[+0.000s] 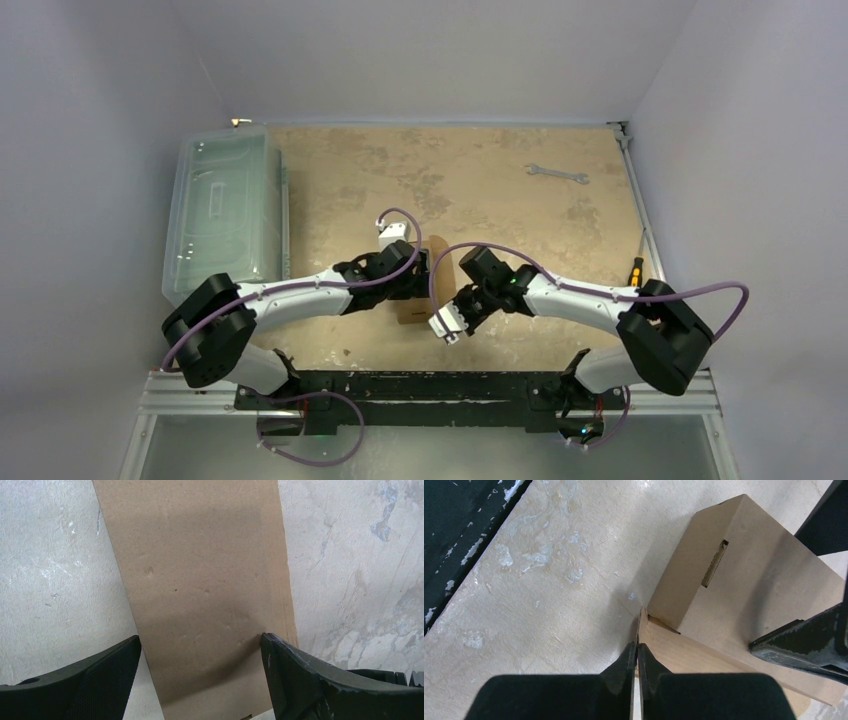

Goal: Fold the paper box

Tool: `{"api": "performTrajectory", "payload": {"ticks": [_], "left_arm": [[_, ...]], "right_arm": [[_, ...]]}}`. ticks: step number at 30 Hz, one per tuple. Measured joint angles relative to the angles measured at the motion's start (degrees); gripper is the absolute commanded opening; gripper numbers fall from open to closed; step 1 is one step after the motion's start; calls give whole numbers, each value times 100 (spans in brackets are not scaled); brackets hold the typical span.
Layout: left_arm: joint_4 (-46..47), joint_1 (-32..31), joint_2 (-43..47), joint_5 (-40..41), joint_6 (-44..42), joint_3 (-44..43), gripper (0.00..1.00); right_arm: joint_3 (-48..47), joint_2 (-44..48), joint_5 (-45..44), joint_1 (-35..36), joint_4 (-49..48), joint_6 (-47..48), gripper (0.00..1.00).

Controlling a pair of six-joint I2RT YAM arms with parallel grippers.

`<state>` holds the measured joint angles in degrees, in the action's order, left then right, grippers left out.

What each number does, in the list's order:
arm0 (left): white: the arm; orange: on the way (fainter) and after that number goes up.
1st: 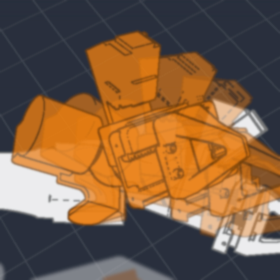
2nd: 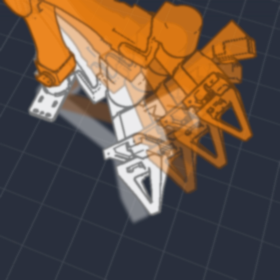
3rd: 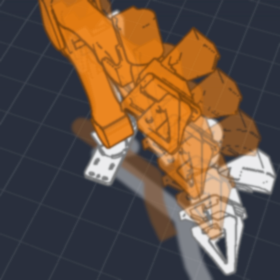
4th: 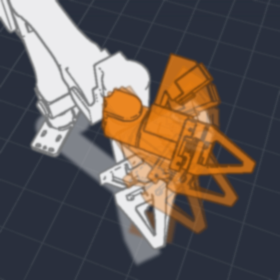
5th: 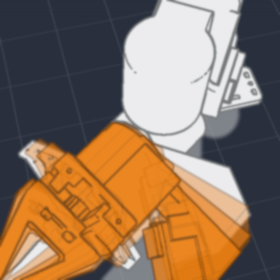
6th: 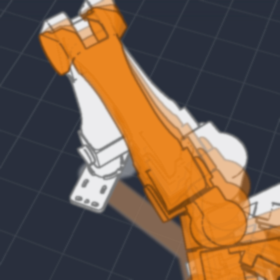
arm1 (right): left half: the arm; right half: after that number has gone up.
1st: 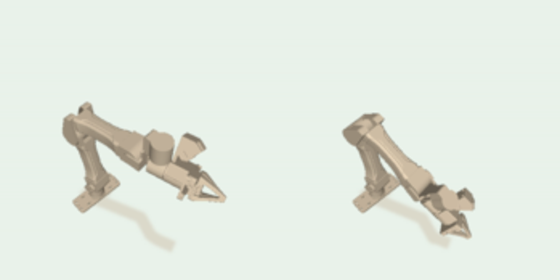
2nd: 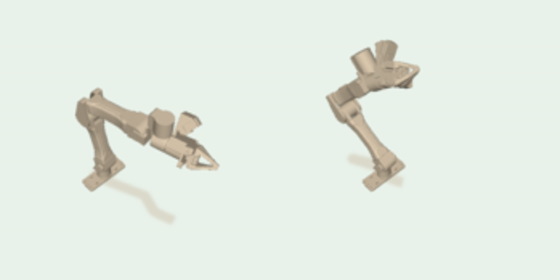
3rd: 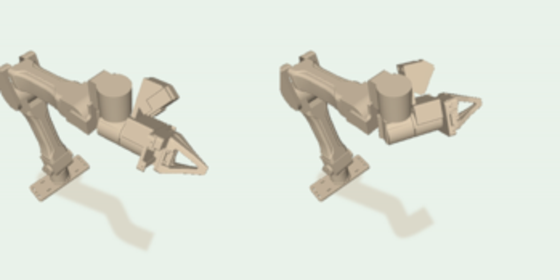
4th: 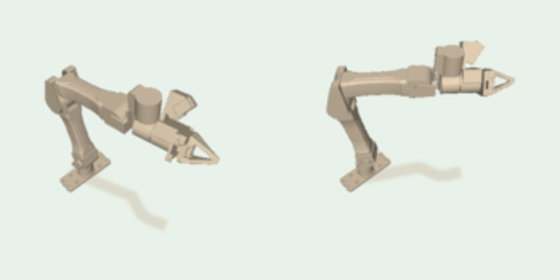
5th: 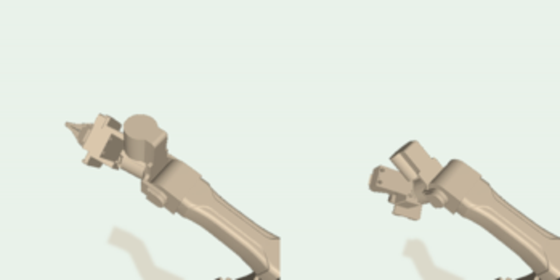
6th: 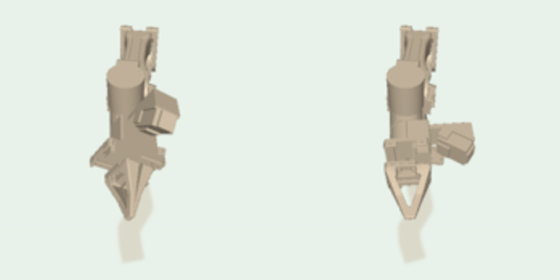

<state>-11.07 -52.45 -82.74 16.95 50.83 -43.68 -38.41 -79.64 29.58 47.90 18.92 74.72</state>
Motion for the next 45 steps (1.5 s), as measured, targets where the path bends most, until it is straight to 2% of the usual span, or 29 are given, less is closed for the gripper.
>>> {"api": "performTrajectory", "payload": {"ticks": [11,25,30,37,45], "left_arm": [[118,33,4,-4,173,85,87],[260,70,66,-35,315,221,87],[280,70,74,-37,365,234,87],[321,96,105,-70,369,284,87],[343,153,225,-79,385,404,87]], "right_arm": [[-66,-2,33,-9,-4,-334,20],[-90,-2,162,9,-7,-448,20],[-90,-2,160,44,-48,-538,15],[-90,-2,144,57,-116,-658,0],[-127,-46,109,59,-114,-789,0]]}}
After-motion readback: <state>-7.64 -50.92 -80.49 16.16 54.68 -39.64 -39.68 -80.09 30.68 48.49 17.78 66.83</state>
